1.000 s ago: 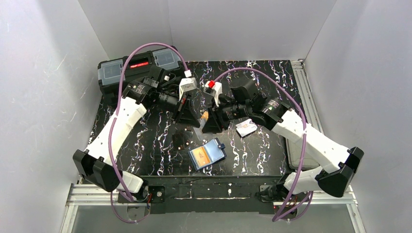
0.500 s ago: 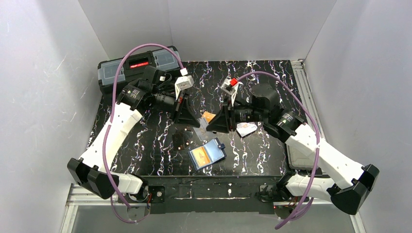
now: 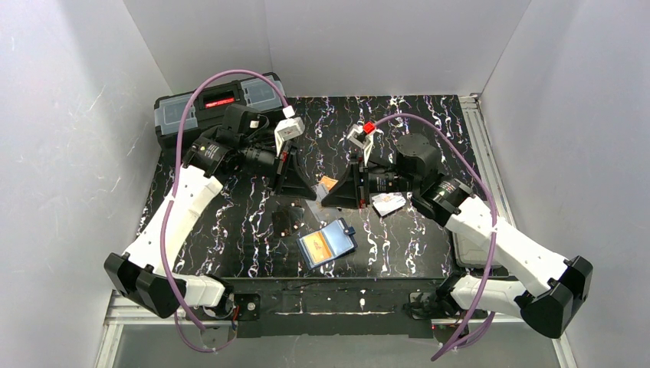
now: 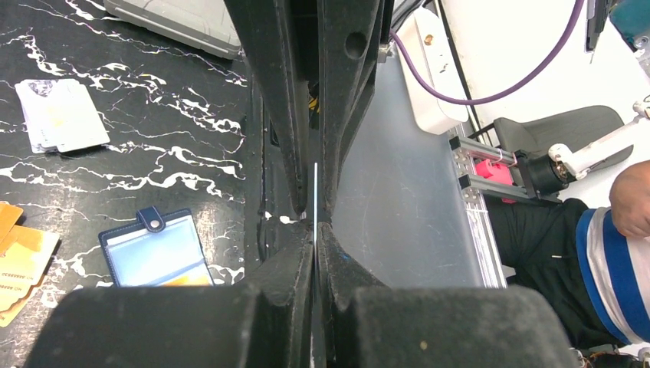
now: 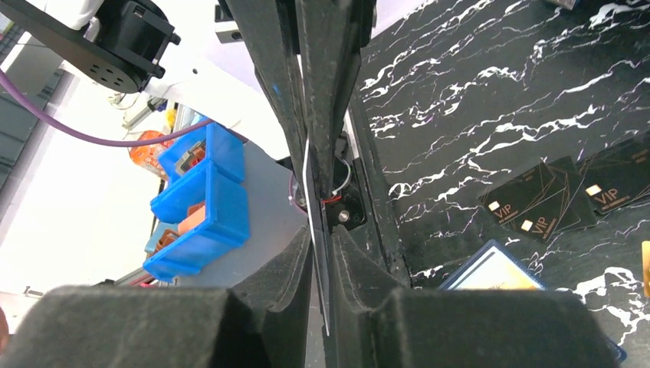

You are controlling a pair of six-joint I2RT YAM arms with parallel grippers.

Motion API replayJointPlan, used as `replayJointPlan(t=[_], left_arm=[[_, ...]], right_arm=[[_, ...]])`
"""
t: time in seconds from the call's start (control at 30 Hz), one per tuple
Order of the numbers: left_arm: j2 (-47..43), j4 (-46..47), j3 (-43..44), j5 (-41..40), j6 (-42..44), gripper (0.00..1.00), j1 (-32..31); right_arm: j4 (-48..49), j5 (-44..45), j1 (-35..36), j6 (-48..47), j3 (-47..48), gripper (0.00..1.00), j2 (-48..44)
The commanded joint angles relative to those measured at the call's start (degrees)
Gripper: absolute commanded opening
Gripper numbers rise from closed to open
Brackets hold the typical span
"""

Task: Put the credit cards into the card holder
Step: Insert the credit card into the card holder.

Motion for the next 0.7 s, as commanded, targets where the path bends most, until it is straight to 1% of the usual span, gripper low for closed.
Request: replayJointPlan(t=[0.0, 0.07, 0.1, 0.17, 0.27, 0.3, 0.33, 0.37, 0.4, 0.43, 0.5, 0.53, 0.57, 0.6, 0.67], left_arm=[[-2.0, 1.8, -1.0, 1.2, -1.8, 0.0, -0.1], [-2.0, 1.8, -1.1, 1.2, -1.8, 0.0, -0.1], [-1.9, 1.9, -1.1, 1.2, -1.9, 0.0, -0.2], [-2.0, 1.9, -1.4, 1.1, -1.9, 0.0, -0.2], [-2.2, 1.7, -2.1, 0.1, -1.6, 0.0, -0.1], [-2.2, 1.4, -2.4, -0.7, -1.1, 0.03, -0.1], [-2.3, 0.8, -2.7, -2.1, -0.5, 0.2, -0.1], [-2.4, -0.8, -2.9, -3.7, 1.5, 0.34, -0.1], [-2.4, -3.2, -3.2, -5.6, 4.8, 0.46, -0.1], [-2.6, -5.8, -3.7, -8.3, 8.9, 0.57, -0.2], [-3.6, -7.8, -7.0, -13.8, 15.1, 0.73, -0.1], [-4.3, -8.5, -9.3, -16.5, 18.7, 0.77, -0.1], [-5.2, -7.7, -12.2, -18.8, 20.1, 0.79, -0.1], [-6.3, -5.7, -15.0, -21.4, 20.3, 0.79, -0.1], [-8.4, -4.0, -20.5, -24.3, 25.0, 0.79, -0.4]], right_arm=[[4.2, -1.0, -0.2, 1.1, -0.7, 0.23, -1.4], [5.2, -0.9, -0.3, 1.3, -1.0, 0.2, -1.4], [5.5, -0.8, -0.4, 1.4, -1.2, 0.16, -1.3], [5.8, -0.5, -0.6, 1.6, -1.3, 0.01, -1.5], [5.7, 0.4, -1.1, 1.7, -1.5, 0.01, -2.3], [5.5, 0.7, -1.3, 1.7, -1.7, 0.01, -2.6], [5.0, 1.2, -1.5, 1.6, -2.0, 0.01, -2.9], [4.2, 1.9, -1.9, 1.4, -2.1, 0.01, -3.1], [1.5, 2.6, -2.5, 1.1, -2.2, 0.01, -3.1], [-0.4, 3.1, -3.2, 0.7, -2.4, 0.01, -2.9], [-5.2, 6.7, -4.1, -1.2, -3.7, 0.01, -2.4], [-7.8, 9.2, -4.1, -2.2, -4.3, 0.01, -1.7], [-10.1, 11.2, -4.2, -3.2, -4.9, 0.01, -0.9], [-11.5, 12.8, -4.2, -3.7, -5.8, 0.01, 0.0], [-13.3, 15.8, -4.2, -3.8, -7.7, 0.01, 2.3]])
